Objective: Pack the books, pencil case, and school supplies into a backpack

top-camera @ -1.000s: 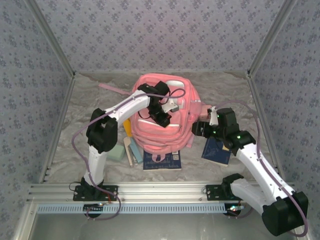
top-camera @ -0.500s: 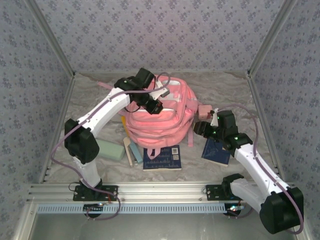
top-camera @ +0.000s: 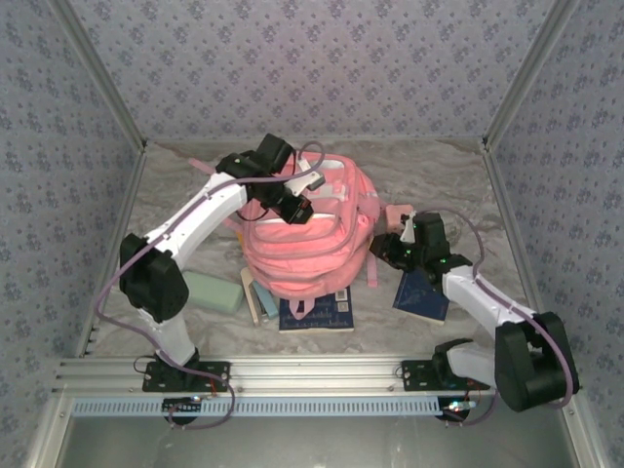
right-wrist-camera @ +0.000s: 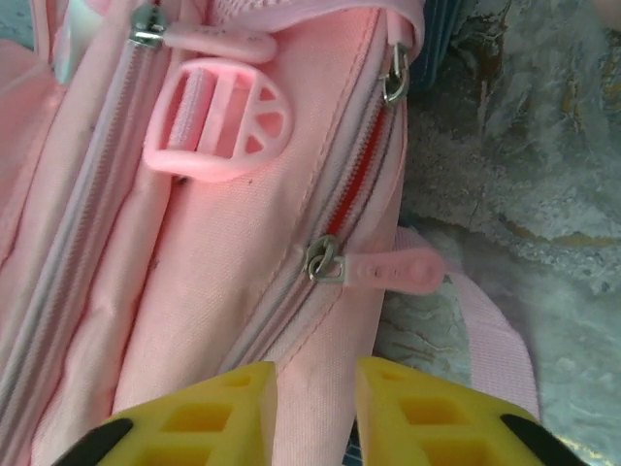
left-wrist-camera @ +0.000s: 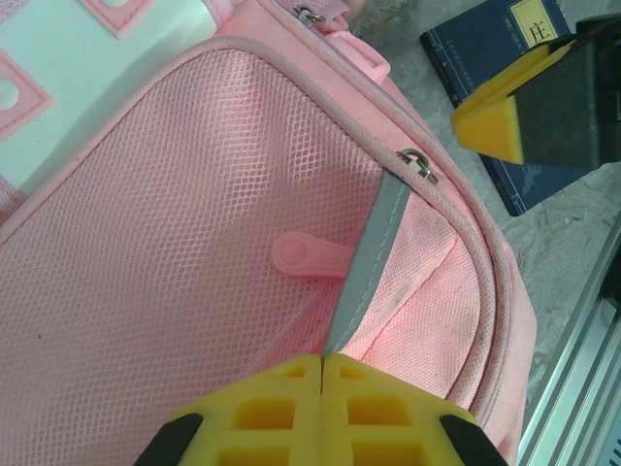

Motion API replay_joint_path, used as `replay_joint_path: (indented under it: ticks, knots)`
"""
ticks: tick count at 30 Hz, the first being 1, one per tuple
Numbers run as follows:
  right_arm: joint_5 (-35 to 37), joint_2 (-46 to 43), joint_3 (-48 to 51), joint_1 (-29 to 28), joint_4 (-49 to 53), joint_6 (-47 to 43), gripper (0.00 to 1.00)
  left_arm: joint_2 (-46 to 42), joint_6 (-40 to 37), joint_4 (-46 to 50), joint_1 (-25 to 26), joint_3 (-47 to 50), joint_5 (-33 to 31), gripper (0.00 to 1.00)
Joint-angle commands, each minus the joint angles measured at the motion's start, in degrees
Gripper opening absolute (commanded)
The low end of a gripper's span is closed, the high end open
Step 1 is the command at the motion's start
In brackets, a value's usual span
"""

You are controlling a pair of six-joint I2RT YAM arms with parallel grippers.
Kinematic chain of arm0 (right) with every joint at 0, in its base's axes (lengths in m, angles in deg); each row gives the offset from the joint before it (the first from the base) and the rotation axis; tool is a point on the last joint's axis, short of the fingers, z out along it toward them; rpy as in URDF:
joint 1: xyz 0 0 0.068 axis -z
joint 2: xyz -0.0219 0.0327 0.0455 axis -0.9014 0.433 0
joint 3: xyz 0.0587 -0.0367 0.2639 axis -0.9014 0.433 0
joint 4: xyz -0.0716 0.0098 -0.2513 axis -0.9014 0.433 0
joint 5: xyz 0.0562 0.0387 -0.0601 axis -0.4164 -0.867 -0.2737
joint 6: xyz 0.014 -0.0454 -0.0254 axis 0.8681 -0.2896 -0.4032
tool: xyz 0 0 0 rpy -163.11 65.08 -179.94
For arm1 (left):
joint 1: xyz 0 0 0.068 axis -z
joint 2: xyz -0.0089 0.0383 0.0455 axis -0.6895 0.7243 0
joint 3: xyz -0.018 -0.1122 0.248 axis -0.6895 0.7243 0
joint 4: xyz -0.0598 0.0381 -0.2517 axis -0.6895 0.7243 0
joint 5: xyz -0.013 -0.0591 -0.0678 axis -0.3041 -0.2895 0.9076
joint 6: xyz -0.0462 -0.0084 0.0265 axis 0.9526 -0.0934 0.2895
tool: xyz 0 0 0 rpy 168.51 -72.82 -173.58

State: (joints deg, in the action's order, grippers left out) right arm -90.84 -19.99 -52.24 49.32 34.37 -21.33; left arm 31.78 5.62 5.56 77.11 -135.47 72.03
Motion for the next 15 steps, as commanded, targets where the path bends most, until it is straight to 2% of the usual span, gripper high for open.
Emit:
replay_joint_path:
  ticks: [1, 4, 6, 10, 13, 15]
  knots:
    - [0.44, -0.05, -1.43, 0.32, 0.08, 0.09, 0.39, -4.18, 0.38, -3.11, -0.94, -0.01, 3.55, 0.0]
    - [5.56, -0.67, -3.54, -0.06, 4.08, -9.22, 0.47, -4.62, 0.49, -3.27, -1.38, 0.0, 3.97, 0.0]
    - [9.89, -3.19, -2.38, -1.54, 2.2, -15.36, 0.5, -4.94, 0.47, -3.36, -1.82, 0.15, 4.05, 0.0]
    - [21.25, -9.97, 1.9, -9.74, -6.04, -38.69, 0.55, -5.88, 1.04, -4.53, -2.98, 1.53, 4.44, 0.0]
    - [22.71, -8.55, -1.23, -8.59, -0.72, -49.9, 0.54, -6.92, 1.89, -6.09, -4.17, 3.08, 5.08, 0.0]
    - [16.29, -7.77, -0.98, -5.41, -3.09, -51.06, 0.53, -7.72, 2.38, -7.09, -5.09, 4.0, 6.18, 0.0]
